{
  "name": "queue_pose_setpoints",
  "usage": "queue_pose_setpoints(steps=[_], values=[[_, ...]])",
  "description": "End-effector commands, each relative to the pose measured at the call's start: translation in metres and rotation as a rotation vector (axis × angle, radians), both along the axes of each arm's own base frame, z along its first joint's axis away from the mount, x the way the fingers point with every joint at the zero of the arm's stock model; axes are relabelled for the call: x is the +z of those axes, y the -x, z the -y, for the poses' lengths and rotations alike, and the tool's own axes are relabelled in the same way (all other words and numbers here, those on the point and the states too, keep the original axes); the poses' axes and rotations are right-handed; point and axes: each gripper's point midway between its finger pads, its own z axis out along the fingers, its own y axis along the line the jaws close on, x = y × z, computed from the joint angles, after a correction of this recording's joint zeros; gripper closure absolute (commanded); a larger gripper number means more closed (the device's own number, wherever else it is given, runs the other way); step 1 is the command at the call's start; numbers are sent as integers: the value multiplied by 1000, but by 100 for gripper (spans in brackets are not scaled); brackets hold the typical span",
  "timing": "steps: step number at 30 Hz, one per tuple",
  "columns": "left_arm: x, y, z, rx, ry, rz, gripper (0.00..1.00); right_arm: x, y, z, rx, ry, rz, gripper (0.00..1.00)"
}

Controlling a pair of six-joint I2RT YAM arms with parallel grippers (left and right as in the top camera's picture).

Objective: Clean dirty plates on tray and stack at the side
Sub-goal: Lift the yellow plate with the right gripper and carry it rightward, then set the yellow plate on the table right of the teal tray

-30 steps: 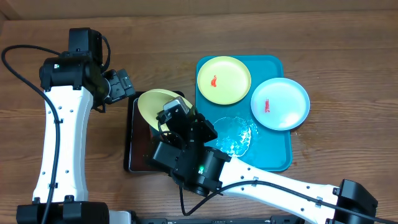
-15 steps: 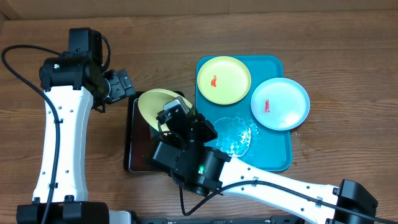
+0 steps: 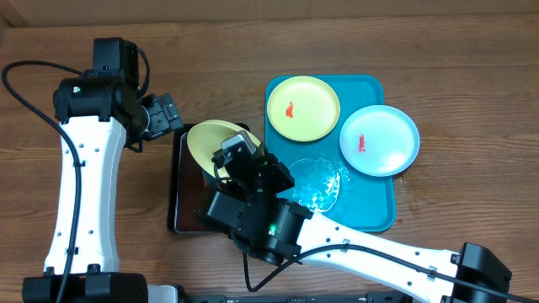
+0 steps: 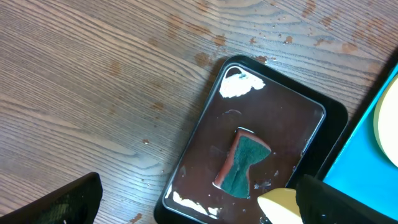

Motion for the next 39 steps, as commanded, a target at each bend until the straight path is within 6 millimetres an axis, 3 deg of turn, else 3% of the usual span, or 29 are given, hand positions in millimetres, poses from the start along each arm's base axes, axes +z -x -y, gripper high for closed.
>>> queue_pose_setpoints(steps=[1,5,8,10,12,14,18,22,26,32,36,39], values=[[3,-3,-3,-14,-17,10,0,16,-2,-1,-14,-39,36,96],[3,-3,-3,-14,-17,10,0,16,-10,6,-66,-99,38,96],[3,-3,-3,-14,-17,10,0,9,-27,18,-119,-163,-4,96],[3,-3,-3,-14,-17,10,0,-8,-38,17,-94,-224,-128,96],[3,-3,-3,-14,-17,10,0,-27,-36,6,-18,-318,-329,96],[3,-3,-3,-14,-17,10,0,-33,-31,-2,51,-421,-507,96],[3,-3,-3,-14,-17,10,0,-13,-37,15,86,-600,-680,96],[3,-3,-3,-14,-17,10,0,9,-53,57,21,-722,-698,96],[3,-3,-3,-14,-17,10,0,13,-76,133,-221,-824,-671,96],[3,-3,-3,-14,-17,10,0,-14,-95,280,-652,-885,-614,96],[3,-3,-3,-14,-17,10,0,-35,-90,376,-918,-954,-562,96],[3,-3,-3,-14,-17,10,0,-60,-67,449,-1136,-1016,-546,96]])
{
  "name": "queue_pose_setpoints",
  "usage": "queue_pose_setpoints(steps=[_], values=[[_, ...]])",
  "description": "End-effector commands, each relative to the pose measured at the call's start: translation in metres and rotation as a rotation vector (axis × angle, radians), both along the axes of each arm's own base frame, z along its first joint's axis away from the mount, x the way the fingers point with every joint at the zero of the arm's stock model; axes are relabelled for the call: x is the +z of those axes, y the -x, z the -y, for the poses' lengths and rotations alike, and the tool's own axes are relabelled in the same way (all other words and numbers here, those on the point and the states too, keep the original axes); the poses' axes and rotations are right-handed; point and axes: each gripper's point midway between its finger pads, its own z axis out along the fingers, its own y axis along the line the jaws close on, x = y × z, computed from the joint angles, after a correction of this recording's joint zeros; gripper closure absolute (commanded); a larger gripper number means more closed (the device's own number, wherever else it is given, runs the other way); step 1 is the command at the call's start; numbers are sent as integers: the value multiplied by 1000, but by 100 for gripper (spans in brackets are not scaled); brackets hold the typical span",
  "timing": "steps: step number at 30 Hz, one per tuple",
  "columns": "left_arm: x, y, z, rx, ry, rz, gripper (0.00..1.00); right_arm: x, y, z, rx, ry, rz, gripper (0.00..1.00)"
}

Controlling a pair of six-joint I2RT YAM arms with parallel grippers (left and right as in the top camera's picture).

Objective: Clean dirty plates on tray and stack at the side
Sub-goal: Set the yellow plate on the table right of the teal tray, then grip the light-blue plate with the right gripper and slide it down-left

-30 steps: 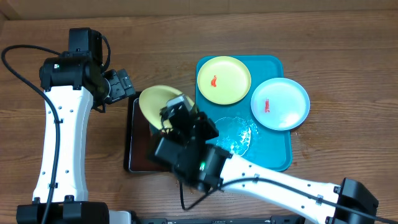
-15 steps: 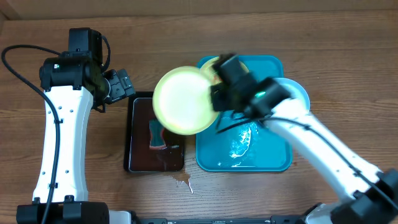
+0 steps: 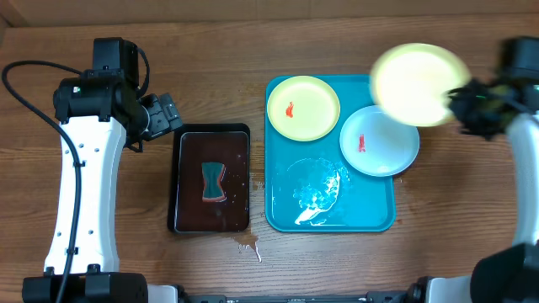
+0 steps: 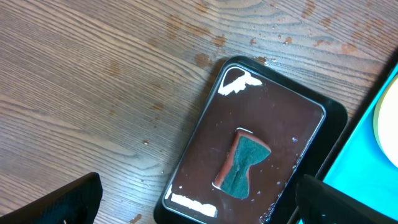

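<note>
A teal tray (image 3: 370,215) holds a yellow plate (image 3: 303,108) and a blue plate (image 3: 381,140), each with a red smear, plus a puddle of water (image 3: 317,188). Above the tray's right edge, a second yellow plate (image 3: 418,72), blurred, is held by my right gripper (image 3: 463,97), which is shut on its rim. A dark basin (image 3: 187,217) left of the tray holds a green and red sponge (image 3: 212,181) in water. The sponge (image 4: 244,163) also shows in the left wrist view. My left gripper (image 4: 199,208) hangs open above the basin (image 4: 323,118), holding nothing.
The wooden table (image 3: 472,210) has bare room to the right of the tray. A small spill (image 3: 248,246) lies on the wood below the basin. The left arm (image 3: 84,160) stands along the left side.
My right arm was over the basin with the yellow plate. Now it holds the plate at the far right, above the tray's right edge. The sponge lies uncovered in the basin. The left arm is unmoved.
</note>
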Motion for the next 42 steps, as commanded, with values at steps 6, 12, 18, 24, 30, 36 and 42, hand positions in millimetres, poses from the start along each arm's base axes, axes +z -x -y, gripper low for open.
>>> queue_pose_setpoints(steps=[6,12,18,24,30,36,42], values=[[3,-2,-3,-14,-17,8,0,-68,60,113,-341,-34,-224,96],[3,-2,-3,-14,-17,8,0,-120,91,120,-383,-28,-370,96],[3,-2,-2,-14,-17,8,0,-153,97,87,-300,-38,-427,96],[3,-2,-2,-14,-17,8,0,-167,94,49,-173,8,-485,96],[3,-2,-3,-14,-17,8,0,-150,85,44,-171,94,-482,22],[3,-2,-3,-14,-17,8,0,-108,51,26,-8,37,-294,30],[3,-2,-2,-14,-17,8,0,-83,10,-29,304,-82,-59,43]])
